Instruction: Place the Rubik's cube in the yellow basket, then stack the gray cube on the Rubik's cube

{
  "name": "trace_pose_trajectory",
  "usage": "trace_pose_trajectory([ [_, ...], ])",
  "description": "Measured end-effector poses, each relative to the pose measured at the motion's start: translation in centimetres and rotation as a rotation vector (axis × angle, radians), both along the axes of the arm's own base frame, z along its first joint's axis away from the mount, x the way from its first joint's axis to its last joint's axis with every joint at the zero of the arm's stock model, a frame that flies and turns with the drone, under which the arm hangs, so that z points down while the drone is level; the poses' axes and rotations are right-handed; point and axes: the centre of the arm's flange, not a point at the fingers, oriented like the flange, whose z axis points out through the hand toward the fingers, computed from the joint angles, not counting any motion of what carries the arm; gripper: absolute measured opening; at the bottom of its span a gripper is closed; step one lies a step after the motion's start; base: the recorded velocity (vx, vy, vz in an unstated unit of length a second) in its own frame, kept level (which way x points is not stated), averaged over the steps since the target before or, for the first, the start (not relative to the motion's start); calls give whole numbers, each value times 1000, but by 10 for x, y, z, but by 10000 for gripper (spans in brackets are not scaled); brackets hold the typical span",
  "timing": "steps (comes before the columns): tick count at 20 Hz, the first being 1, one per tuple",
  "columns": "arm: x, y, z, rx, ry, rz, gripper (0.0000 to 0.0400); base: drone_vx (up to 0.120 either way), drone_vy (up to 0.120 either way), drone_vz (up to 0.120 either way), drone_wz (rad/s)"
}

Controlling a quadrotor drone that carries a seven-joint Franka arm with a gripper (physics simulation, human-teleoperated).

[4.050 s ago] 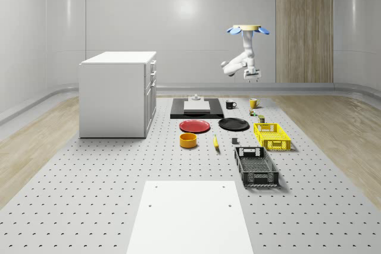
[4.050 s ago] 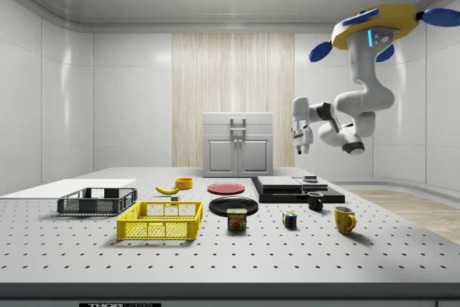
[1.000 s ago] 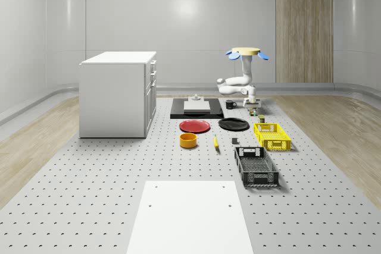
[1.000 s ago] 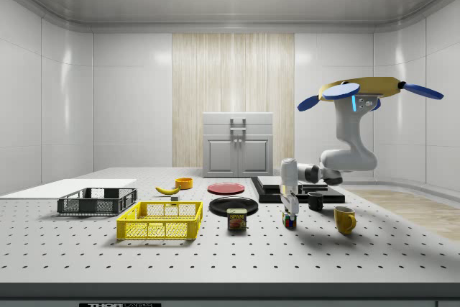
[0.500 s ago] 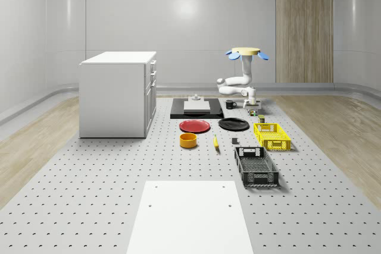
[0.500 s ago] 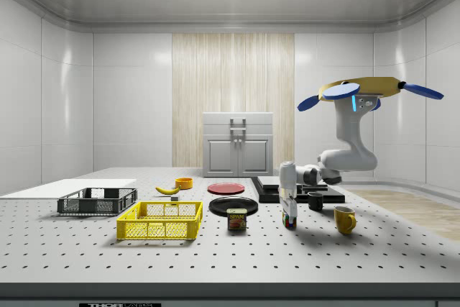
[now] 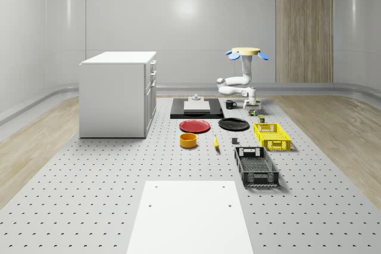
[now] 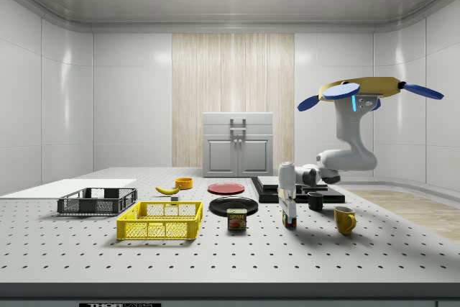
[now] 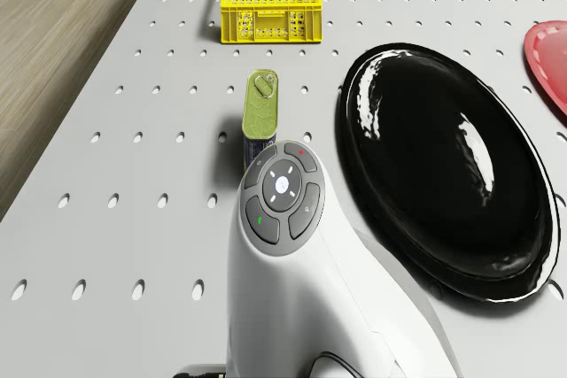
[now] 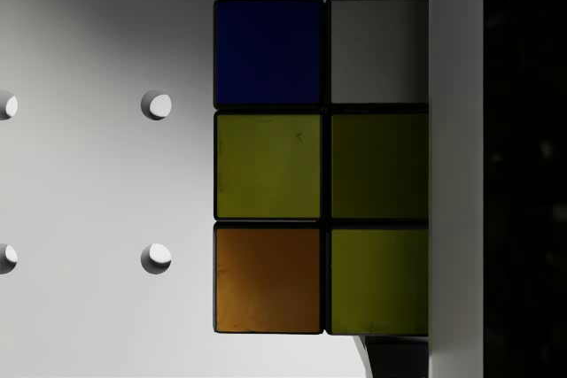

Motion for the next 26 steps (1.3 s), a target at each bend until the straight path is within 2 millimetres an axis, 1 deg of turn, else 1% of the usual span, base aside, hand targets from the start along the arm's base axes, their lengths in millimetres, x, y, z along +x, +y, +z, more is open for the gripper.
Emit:
trace_pose_trajectory([
  [3,0,0,-8,0,0,0,328,0,0,0,0],
  [8,0,0,-24,0,0,0,326,0,0,112,0],
  [15,0,0,-32,0,0,0,325,120,0,120,0],
  [17,0,0,-33,0,0,0,325,120,20,20,0],
  [22,0,0,-34,0,0,0,325,120,120,0,0],
  [26,0,0,-34,0,0,0,325,120,0,0,0],
])
